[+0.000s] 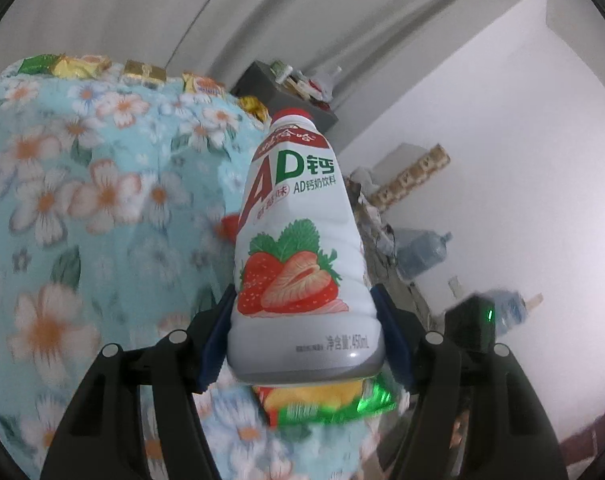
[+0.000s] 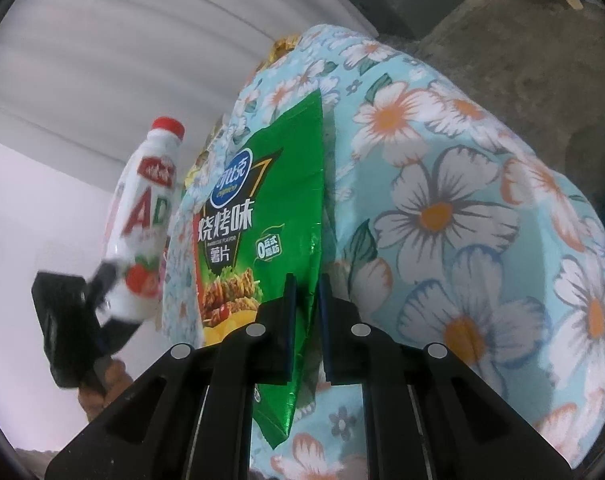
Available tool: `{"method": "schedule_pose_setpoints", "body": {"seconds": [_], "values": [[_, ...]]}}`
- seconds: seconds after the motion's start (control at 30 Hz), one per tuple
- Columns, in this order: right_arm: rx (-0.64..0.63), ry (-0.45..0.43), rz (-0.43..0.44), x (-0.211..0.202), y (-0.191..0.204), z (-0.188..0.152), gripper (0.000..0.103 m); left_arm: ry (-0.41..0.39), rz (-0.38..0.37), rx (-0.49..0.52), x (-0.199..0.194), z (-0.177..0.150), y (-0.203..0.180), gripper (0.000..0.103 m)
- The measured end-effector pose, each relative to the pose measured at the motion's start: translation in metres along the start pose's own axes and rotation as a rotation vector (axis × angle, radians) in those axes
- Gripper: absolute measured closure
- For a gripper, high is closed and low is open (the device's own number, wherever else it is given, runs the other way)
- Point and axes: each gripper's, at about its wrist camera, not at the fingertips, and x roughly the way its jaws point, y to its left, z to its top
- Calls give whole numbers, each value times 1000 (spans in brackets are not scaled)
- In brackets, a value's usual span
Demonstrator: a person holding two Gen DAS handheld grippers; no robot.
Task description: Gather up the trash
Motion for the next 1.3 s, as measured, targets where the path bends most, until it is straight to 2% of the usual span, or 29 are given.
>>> {"method": "schedule_pose_setpoints", "body": {"seconds": [0.17, 0.27, 0.33, 0.43, 0.5, 0.57, 0.63, 0.73, 0.97, 1.03, 1.13, 1.17, 1.23, 1.3], "values": [[-13, -15, -33, -16, -3, -4, 92, 93, 57, 5, -10, -47, -1, 39], [-12, -9, -53, -16, -7, -8, 91, 112, 60, 9, -15, -68, -2, 39], [6, -1, -60, -12, -10, -9, 91, 117, 81, 24, -17, -77, -3, 39], [25, -2, -47, -12, -14, -10, 90, 171, 118, 22, -13, -83, 2, 38], [36, -9, -31, -14, -14, -8, 88, 183, 119, 6, -13, -82, 5, 35], [39, -8, -22, -16, -15, -8, 82, 162, 109, 4, -18, -77, 6, 29], [42, -4, -17, -16, -14, -8, 74, 140, 105, 18, -20, -70, 6, 28], [56, 1, 2, -14, -16, -9, 68, 124, 111, 50, -19, -61, 1, 28], [76, 8, 26, -10, -16, -6, 63, 151, 179, 109, 1, -50, -3, 28], [75, 3, 7, -10, -15, -5, 63, 157, 186, 100, 5, -48, 0, 28], [12, -69, -112, -25, 2, -4, 60, 147, 173, 99, 3, -47, 0, 28], [-3, -93, -126, -31, 7, -3, 60, 141, 163, 102, 0, -47, 1, 28], [-24, -125, -132, -37, 20, 0, 59, 129, 150, 105, -8, -48, 3, 28], [-64, -129, -101, -39, 39, 4, 54, 124, 140, 101, -14, -49, 4, 28]]}}
